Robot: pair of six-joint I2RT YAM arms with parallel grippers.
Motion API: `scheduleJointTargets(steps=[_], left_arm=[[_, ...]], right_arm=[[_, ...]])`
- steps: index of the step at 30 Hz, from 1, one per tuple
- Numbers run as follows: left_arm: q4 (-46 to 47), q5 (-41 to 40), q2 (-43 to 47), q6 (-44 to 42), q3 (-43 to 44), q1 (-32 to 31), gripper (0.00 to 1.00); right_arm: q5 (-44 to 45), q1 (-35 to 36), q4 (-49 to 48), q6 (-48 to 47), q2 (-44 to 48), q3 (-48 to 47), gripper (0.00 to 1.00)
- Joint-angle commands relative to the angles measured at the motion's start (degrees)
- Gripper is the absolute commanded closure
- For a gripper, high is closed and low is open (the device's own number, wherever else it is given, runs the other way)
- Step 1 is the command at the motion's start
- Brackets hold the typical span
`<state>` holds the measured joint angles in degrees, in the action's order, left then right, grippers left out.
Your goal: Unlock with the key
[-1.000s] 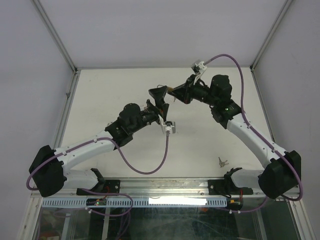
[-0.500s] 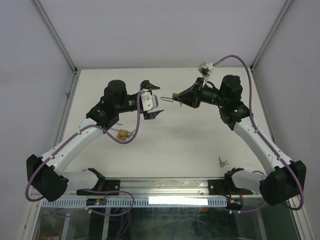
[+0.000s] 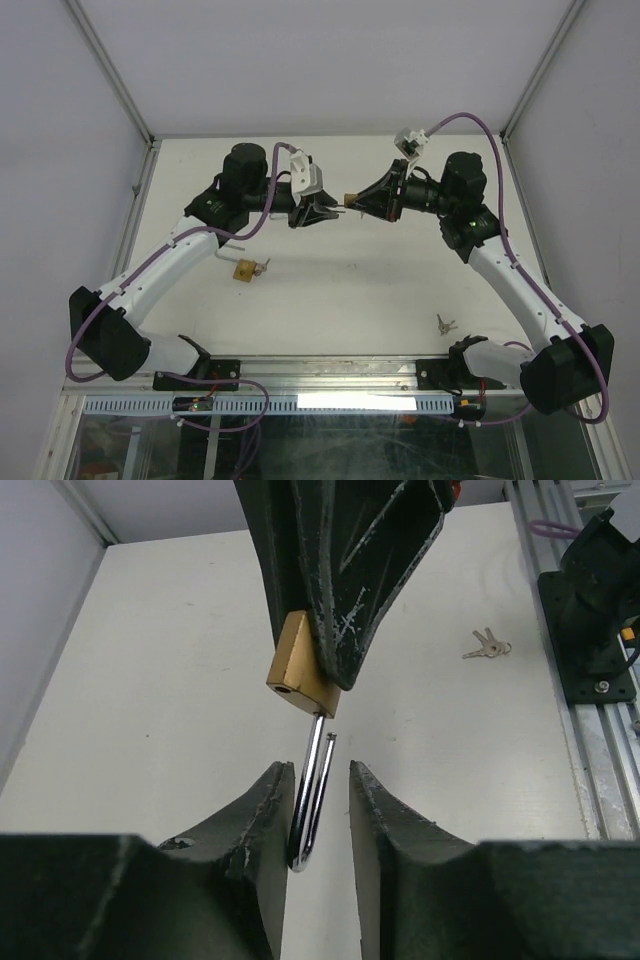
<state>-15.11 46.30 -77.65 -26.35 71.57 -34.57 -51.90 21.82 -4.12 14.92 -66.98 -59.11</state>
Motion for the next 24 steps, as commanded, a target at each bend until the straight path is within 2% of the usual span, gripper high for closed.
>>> scheduleJointTargets(steps=[1, 3, 9, 10, 14, 15, 20, 24], left_arm=[[-1.9, 5.7, -0.6, 3.0, 3.9, -0.7, 0.84], [-2.0, 5.8, -0.6, 2.9, 3.8, -0.8, 1.00], [-3.7, 2.2, -1.4, 6.5, 4.9, -1.3, 1.00], [-4.1, 1.2, -1.8, 8.1, 5.1, -1.2, 1.00], [-5.8, -0.9, -2.3, 12.4, 3.3, -1.3, 1.00], [-5.8, -1.6, -2.1, 12.8, 2.2, -1.3, 1.00], [-8.4, -2.7, -2.5, 14.5, -4.3, -1.1, 1.00], [-10.8, 1.9, -7.1, 14.8, -7.7, -0.7, 1.00]], right_arm=[[-1.3, -0.3, -2.7, -0.1, 2.1, -0.2, 1.00], [-1.4, -0.3, -2.5, -0.2, 2.2, -0.1, 1.00], [-1.7, -0.3, -2.2, -0.5, 2.5, 0.9, 1.00], [-0.9, -0.3, -1.2, -1.2, 2.5, 1.2, 0.88], [3.1, -0.5, 4.0, -4.1, 2.8, 1.9, 0.16], [4.9, -0.7, 5.4, -4.4, 3.0, 2.2, 0.03], [12.6, -1.7, 7.5, -5.5, 5.5, 4.9, 0.00], [14.8, -2.0, 9.8, -7.1, 5.8, 5.4, 0.00]])
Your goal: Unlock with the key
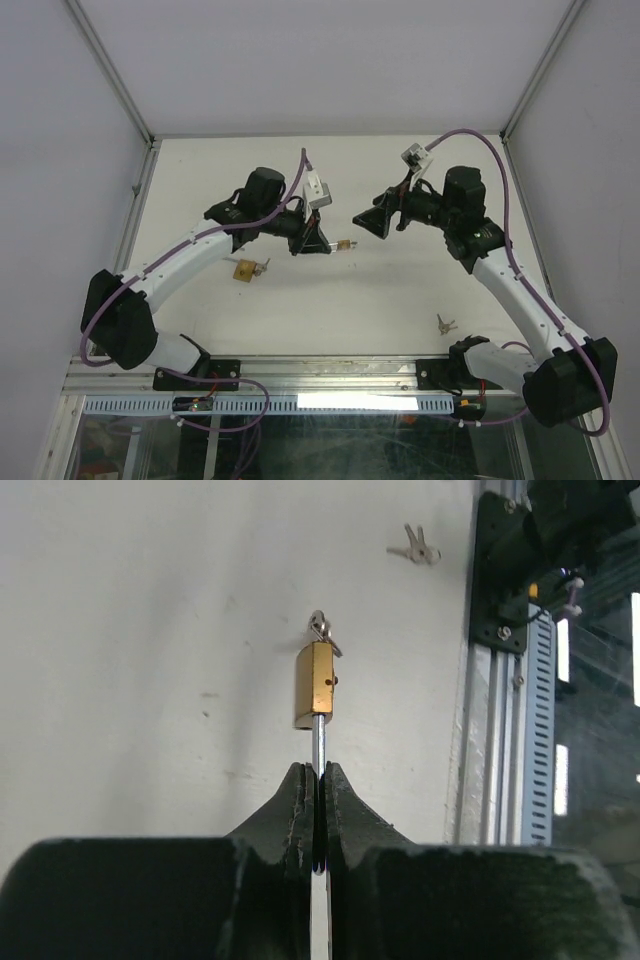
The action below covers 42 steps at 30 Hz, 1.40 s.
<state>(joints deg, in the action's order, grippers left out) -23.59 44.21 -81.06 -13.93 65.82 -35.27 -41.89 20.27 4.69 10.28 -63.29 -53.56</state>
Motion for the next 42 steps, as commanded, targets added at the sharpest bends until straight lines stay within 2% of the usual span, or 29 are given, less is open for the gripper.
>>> scheduleJointTargets(steps=[1, 10, 13, 18, 22, 30, 35, 38, 41, 42], left_arm=[[-2.5, 4.7, -4.9, 2.7, -1.9, 0.1, 1.00], [-3.1, 9.7, -17.9, -0.1, -1.6, 5.9, 1.00], [-3.0, 6.7, -21.2, -1.0, 1.5, 8.7, 1.00], [-3.7, 0.3, -26.6, -4.5, 12.5, 14.6, 1.00], [-4.4, -4.0, -30.8, -7.7, 17.2, 15.5, 1.00], [-6.3, -0.3, -31.2, -5.0, 5.8, 11.8, 1.00], [-6.4, 5.1, -32.2, 4.3, -0.2, 11.7, 1.00], [-6.6, 6.0, -32.9, 5.9, -1.3, 11.7, 1.00], [-6.4, 3.6, -33.2, 5.9, -2.2, 11.8, 1.00], [-6.4, 3.1, -33.5, 6.5, -2.1, 12.0, 0.96]], right_arm=[[4.9, -0.5, 1.4, -2.6, 2.1, -0.1, 0.00], [7.5, -0.5, 3.7, -2.0, 6.3, 2.8, 0.00], [8.3, -0.5, 4.1, -1.9, 8.2, 3.7, 0.00], [9.3, -0.5, 4.7, -2.2, 9.9, 4.6, 0.00], [8.6, -0.5, 5.6, -2.6, 8.8, 3.9, 0.00], [9.8, -0.4, 5.4, -0.8, 10.1, 3.2, 0.00], [10.6, -0.5, 4.8, 0.4, 10.1, 3.9, 0.01], [12.5, -0.5, 7.9, 1.4, 8.2, 2.0, 0.00], [18.8, -0.5, 15.1, 2.8, 5.5, -1.7, 0.00], [21.3, -0.7, 17.2, 3.2, 4.6, -2.9, 0.00]])
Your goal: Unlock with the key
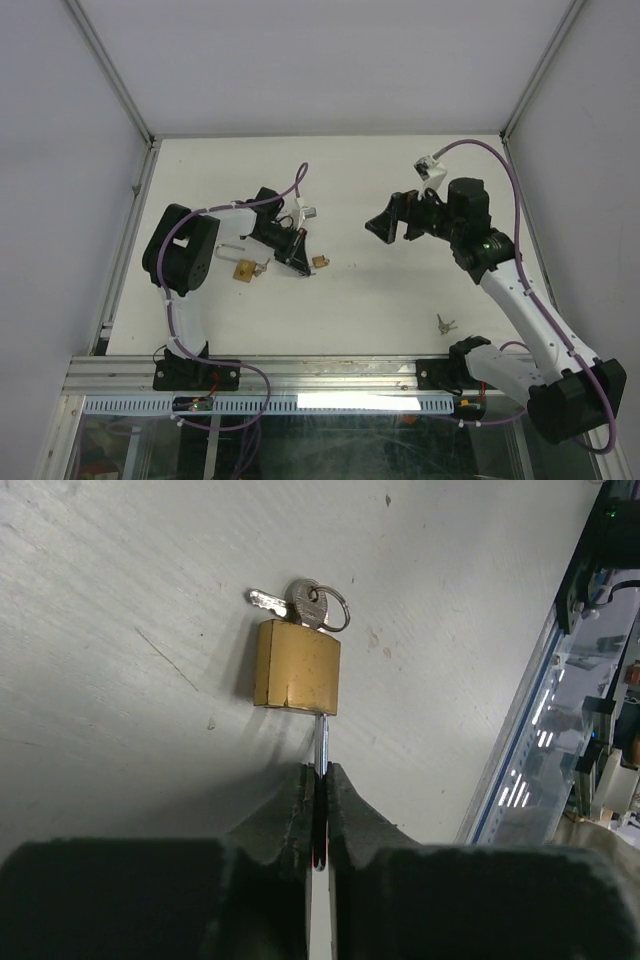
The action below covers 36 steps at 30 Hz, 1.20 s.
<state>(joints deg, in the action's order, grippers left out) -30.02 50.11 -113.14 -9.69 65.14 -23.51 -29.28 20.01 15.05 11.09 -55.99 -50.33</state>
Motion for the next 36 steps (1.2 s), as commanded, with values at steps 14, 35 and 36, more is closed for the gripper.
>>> scheduleJointTargets(steps=[14, 35, 36], left_arm=[[1.4, -7.6, 8.3, 1.4, -6.4, 6.1, 0.01], [33.9, -12.0, 28.6, -0.1, -8.4, 7.9, 0.01], [39.0, -12.6, 29.2, 2.7, -9.7, 7.9, 0.01]], right_arm=[[28.6, -7.5, 19.9, 11.7, -11.6, -11.7, 0.00], [39.1, -26.8, 30.6, 12.7, -13.9, -15.2, 0.00], [40.2, -27.2, 31.3, 11.8, -14.4, -15.2, 0.00]])
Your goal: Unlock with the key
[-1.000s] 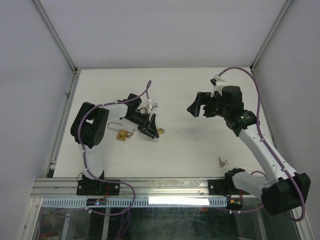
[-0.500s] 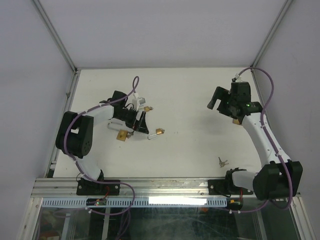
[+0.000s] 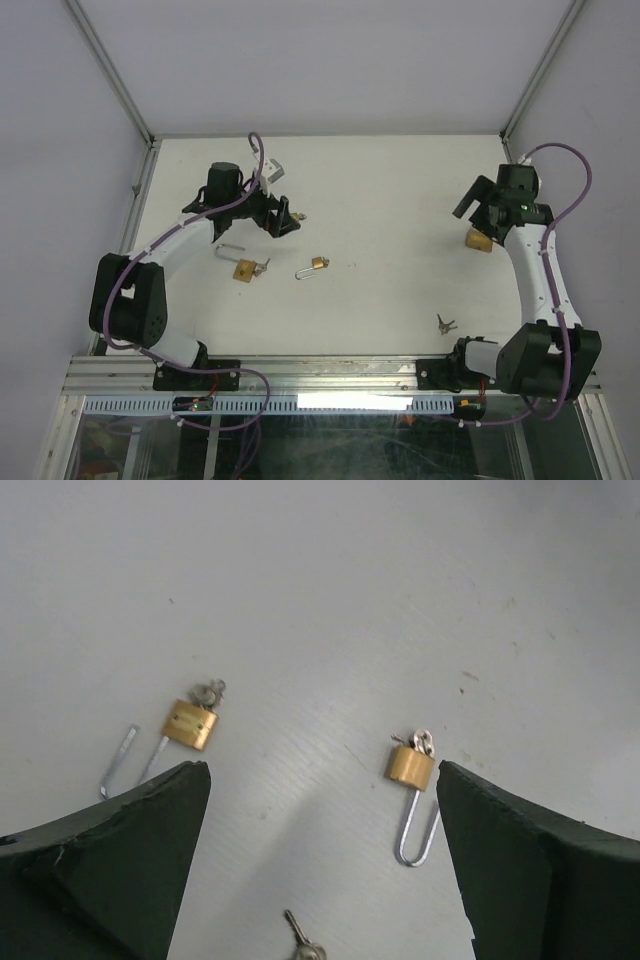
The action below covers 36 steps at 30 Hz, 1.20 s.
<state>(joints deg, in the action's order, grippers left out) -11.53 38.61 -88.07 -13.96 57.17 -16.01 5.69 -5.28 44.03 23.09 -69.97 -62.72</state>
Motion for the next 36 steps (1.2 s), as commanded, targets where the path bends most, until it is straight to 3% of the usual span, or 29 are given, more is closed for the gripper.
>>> scheduleJointTargets(steps=[1, 4, 7, 12, 20, 30, 36], left_arm=[[25.0, -1.5, 4.6, 10.4, -2.9, 0.4, 0.01], [38.2, -3.0, 6.6, 16.9, -8.0, 0.5, 0.01], [53.5, -6.2, 11.8, 24.6, -19.0, 0.3, 0.01], [46.0, -19.5, 13.4, 34.4, -21.3, 0.2, 0.01], [39.9, -26.3, 13.2, 25.7, -22.5, 0.3, 0.01], [37.7, -21.7, 12.0, 24.5, -22.1, 0.3, 0.01], [37.0, -22.0, 10.0, 22.9, -19.9, 0.2, 0.01]], right_arm=[[6.3, -2.5, 3.3, -0.9, -1.1, -3.0, 0.00], [5.9, -7.0, 5.1, -2.1, -3.6, -3.8, 0.00], [3.5, -11.6, 5.1, -3.8, -6.5, -4.1, 0.00], [-2.4, -15.2, 5.8, -8.7, -14.7, -6.9, 0.00], [-2.7, -14.3, 8.5, -13.8, -28.3, -13.3, 0.09], [-0.2, -9.8, 5.1, -20.1, -35.0, -16.8, 0.00], [2.0, -8.5, 6.3, -25.0, -41.6, -19.8, 0.02]])
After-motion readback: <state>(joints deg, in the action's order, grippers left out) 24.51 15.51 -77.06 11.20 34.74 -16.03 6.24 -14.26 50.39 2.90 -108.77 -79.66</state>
